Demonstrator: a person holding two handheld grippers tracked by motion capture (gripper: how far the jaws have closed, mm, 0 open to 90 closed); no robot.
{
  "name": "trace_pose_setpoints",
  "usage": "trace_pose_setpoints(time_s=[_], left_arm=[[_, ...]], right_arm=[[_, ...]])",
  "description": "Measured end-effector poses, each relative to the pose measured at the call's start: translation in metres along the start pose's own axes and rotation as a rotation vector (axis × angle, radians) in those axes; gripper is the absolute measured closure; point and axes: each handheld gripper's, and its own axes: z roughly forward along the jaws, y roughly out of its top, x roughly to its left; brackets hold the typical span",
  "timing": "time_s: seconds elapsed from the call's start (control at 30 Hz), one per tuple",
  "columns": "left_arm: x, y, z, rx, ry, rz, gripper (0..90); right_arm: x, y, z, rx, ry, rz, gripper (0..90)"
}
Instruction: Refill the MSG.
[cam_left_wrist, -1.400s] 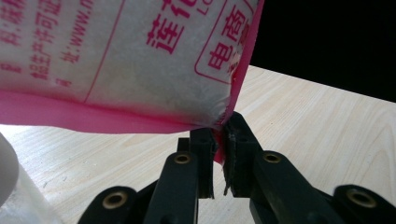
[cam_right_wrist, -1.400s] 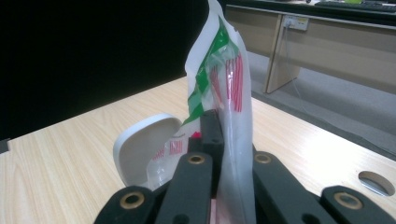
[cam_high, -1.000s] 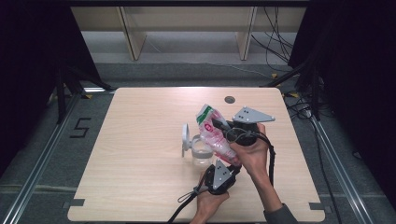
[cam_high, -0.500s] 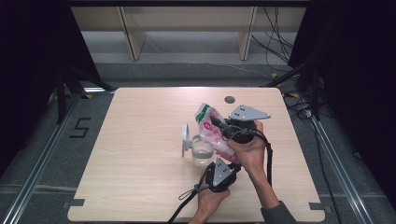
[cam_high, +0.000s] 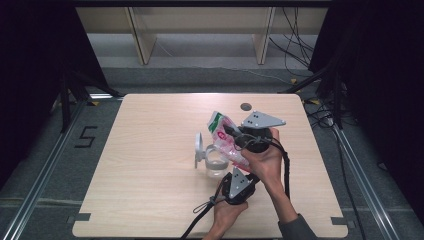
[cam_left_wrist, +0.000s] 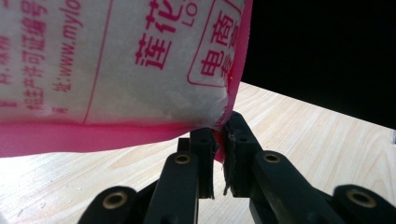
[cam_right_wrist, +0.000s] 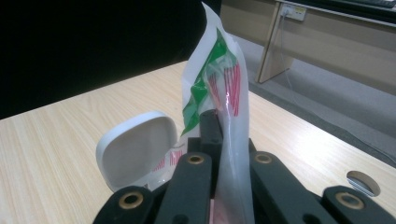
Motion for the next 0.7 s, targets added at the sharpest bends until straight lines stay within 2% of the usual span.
trace_pose_setpoints(time_s=[0.1,0.13,0.23,0.33,0.37,0.43,0.47,0.7], left_arm=[[0.0002,0.0001,-0.0001,-0.004,-0.002,0.0,82.8],[-0.0007,0.0007,-0.0018,-0.002,0.006,0.001,82.8],[0.0,0.0011,-0.0018,-0.006,0.005,0.004,82.8],[0.0002,0.0013,-0.0014,-0.006,0.001,-0.002,82.8],[-0.0001,0.0014,-0.0015,-0.004,0.002,-0.003,82.8],[-0.0005,0.001,-0.0005,-0.002,0.005,-0.006,82.8],[0.0,0.0006,0.0009,-0.006,-0.007,-0.008,82.8],[-0.0004,0.0012,0.0015,-0.01,-0.001,-0.014,82.8]], right_arm=[[0.0009,0.0007,-0.0006,0.01,0.013,0.003,90.0],[0.0012,0.0016,0.0,0.008,0.014,-0.013,90.0],[0.0016,0.0024,0.0002,0.005,0.025,-0.018,90.0],[0.0038,0.0031,-0.0002,0.013,0.019,0.0,90.0],[0.0031,0.0032,0.0003,0.013,0.01,-0.017,90.0],[0.0028,0.0031,0.0027,0.014,0.017,-0.022,90.0],[0.0034,0.0027,0.0034,0.023,0.01,-0.022,90.0],[0.0042,0.0031,0.0055,0.028,0.005,-0.018,90.0]])
